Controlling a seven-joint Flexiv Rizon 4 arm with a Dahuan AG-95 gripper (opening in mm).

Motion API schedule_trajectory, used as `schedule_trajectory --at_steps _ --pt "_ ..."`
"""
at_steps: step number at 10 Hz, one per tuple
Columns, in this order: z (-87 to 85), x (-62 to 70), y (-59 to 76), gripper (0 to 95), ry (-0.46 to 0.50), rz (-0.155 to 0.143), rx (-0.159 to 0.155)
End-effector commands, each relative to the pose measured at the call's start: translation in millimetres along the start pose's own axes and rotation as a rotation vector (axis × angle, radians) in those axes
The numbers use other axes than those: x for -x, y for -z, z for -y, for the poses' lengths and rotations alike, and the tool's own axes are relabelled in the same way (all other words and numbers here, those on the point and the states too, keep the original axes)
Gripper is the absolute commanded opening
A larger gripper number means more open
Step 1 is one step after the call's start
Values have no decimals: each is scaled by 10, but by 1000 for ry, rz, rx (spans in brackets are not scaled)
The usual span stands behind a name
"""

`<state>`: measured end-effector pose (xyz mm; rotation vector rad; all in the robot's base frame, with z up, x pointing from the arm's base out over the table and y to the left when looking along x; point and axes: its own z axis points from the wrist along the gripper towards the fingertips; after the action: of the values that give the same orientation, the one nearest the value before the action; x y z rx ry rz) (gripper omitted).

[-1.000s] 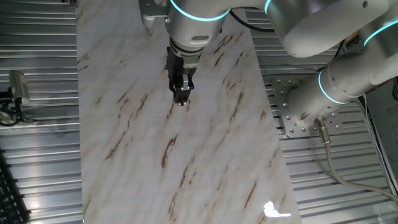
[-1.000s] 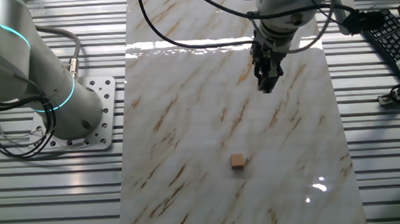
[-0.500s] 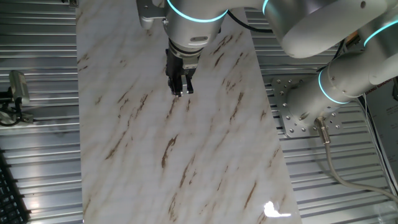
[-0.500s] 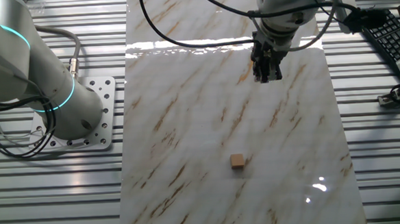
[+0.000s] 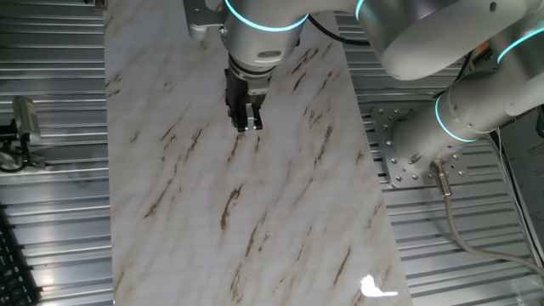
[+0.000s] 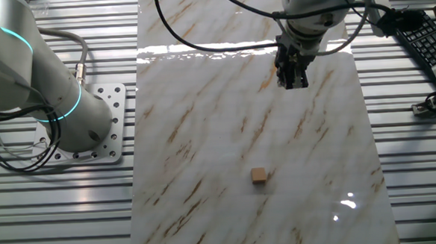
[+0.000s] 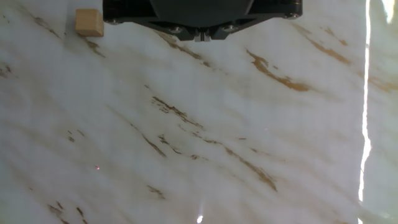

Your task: Pick up the small block on the left and move it to the right

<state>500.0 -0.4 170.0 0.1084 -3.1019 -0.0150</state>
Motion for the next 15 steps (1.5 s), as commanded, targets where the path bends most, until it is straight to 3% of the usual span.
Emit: schedule_trajectory --at_steps 1,8,10,15 --pt "11 -3 -16 0 -3 -14 -3" --pt "279 -136 -116 0 30 -25 -16" --pt "408 -192 -149 0 33 -28 -60" --pt "750 -394 -410 0 57 6 -73"
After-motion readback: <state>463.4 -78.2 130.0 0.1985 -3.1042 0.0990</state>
